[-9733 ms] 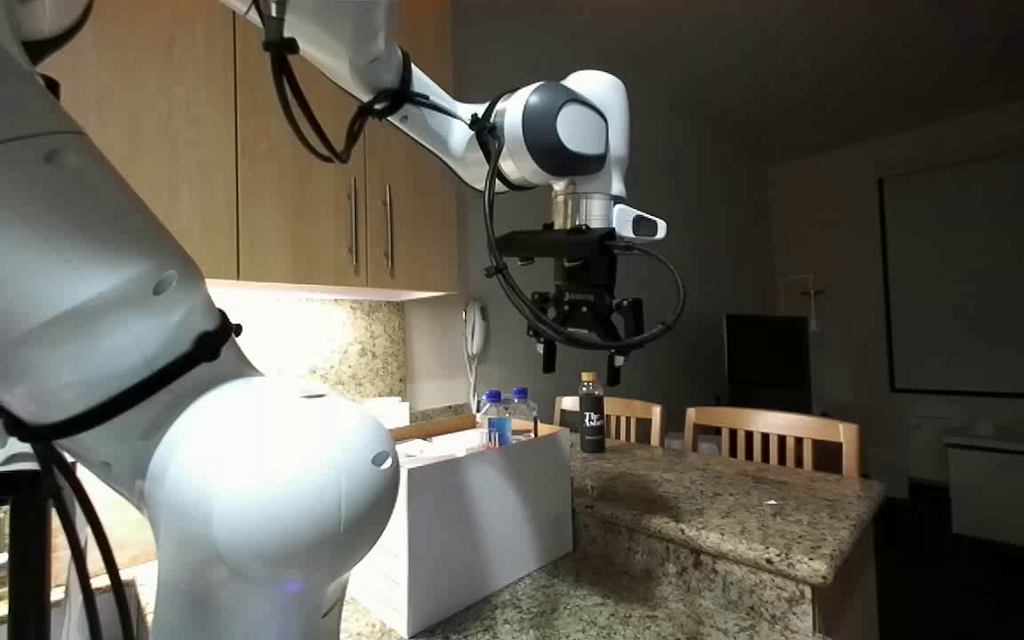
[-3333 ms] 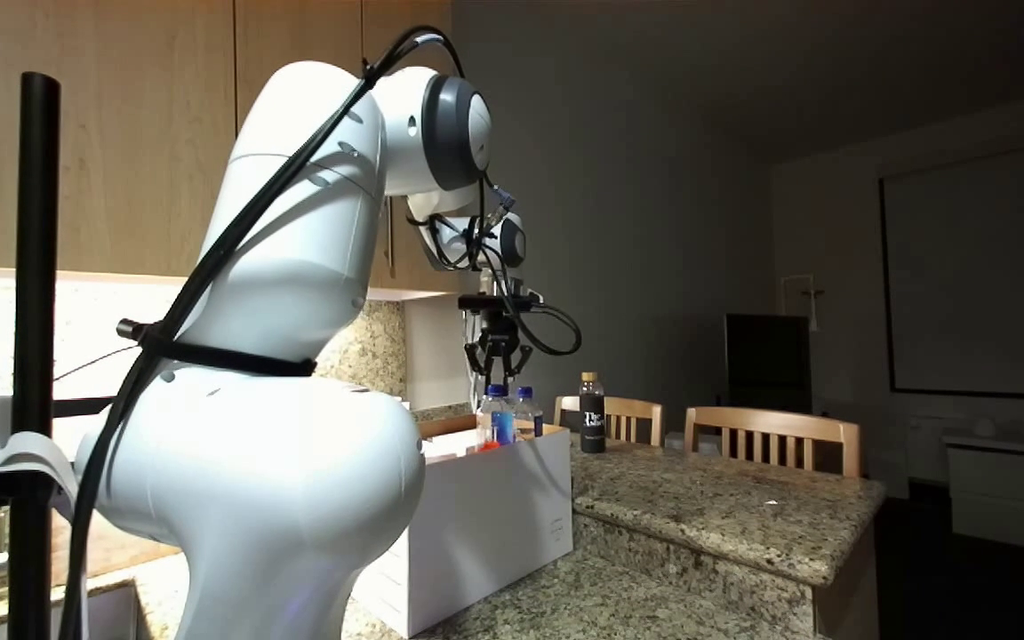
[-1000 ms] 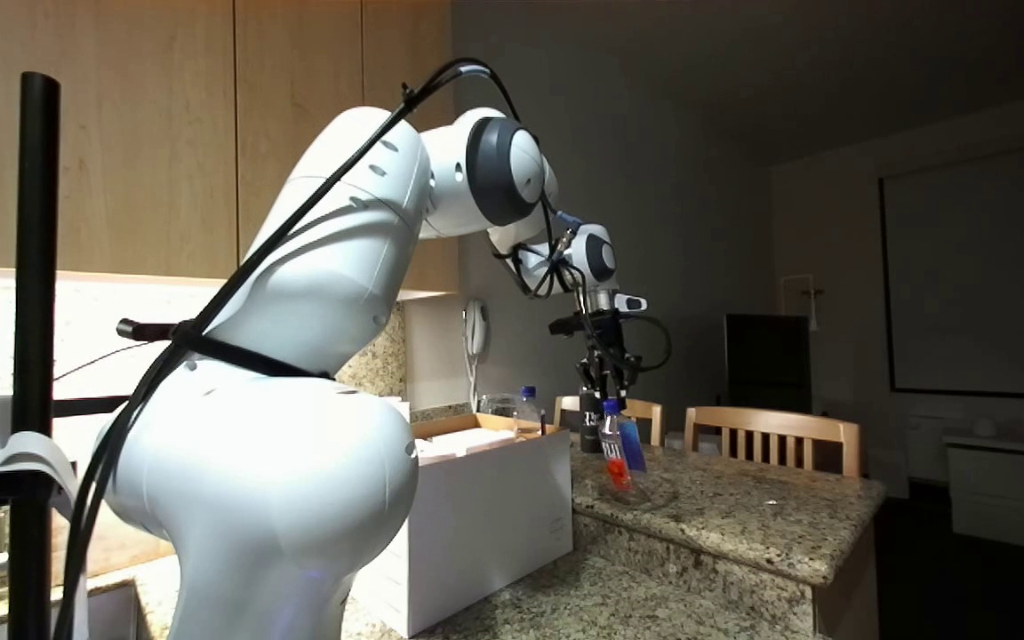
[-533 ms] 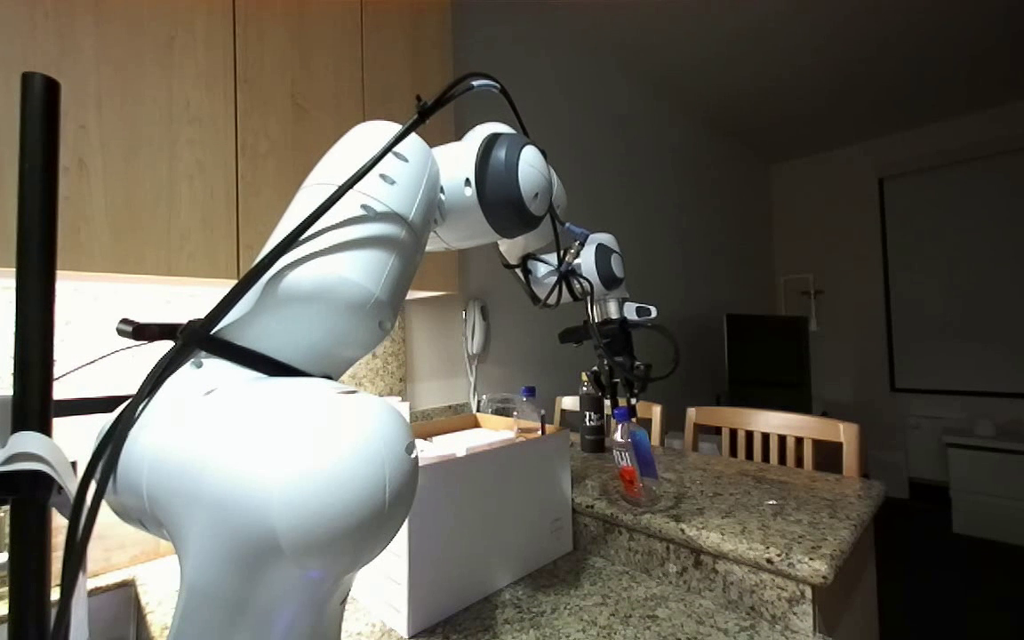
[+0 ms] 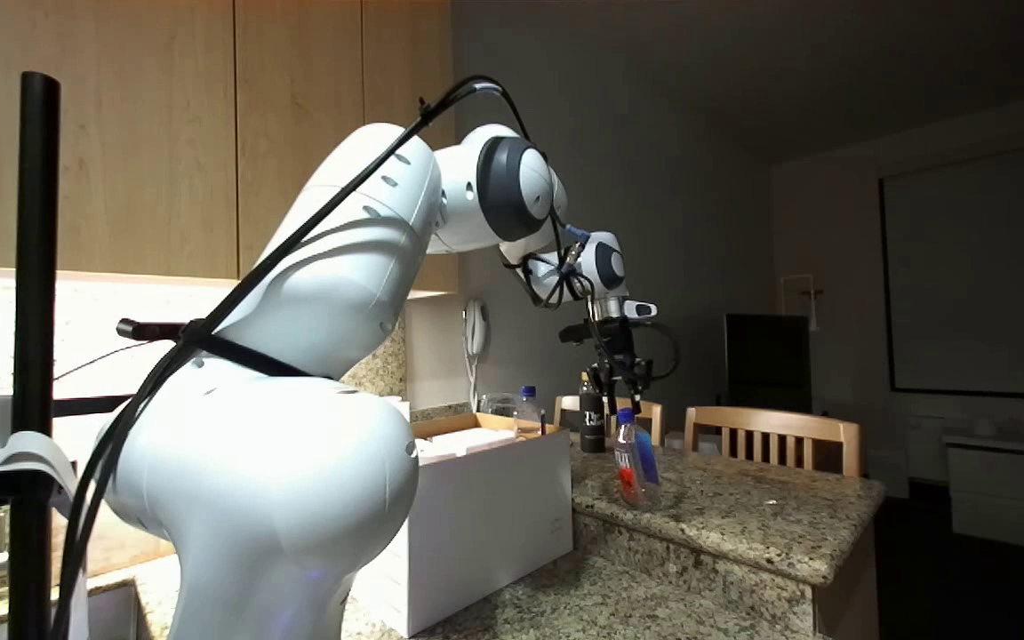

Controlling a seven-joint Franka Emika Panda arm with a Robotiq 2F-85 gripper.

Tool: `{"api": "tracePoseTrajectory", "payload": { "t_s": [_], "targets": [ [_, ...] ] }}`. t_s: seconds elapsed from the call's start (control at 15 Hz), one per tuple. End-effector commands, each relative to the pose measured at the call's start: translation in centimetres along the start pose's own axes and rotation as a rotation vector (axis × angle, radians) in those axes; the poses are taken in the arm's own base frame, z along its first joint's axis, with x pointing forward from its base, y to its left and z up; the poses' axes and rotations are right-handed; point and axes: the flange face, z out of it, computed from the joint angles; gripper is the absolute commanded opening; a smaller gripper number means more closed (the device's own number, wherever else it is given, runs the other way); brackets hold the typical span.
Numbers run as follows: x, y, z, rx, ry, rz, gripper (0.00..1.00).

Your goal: Remove the water bottles from the box and put them on the counter

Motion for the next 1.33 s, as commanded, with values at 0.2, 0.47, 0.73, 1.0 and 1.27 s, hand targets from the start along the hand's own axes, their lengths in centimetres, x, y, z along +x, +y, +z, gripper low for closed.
{"api": "tracePoseTrajectory", "payload": {
  "t_s": [0.2,0.47,0.73,1.0,1.27],
  "targets": [
    [0.4,-0.2,-0.4,-0.010,0.022,0.022,0.99],
    [0.4,0.0,-0.5,-0.007,0.022,0.025,1.00],
    [0.3,0.0,-0.6,-0.008,0.024,0.027,1.00],
    [0.1,0.0,-1.7,-0.003,0.035,0.024,1.00],
    [-1.2,-1.2,-6.4,0.007,0.086,-0.025,1.00]
  ]
}}
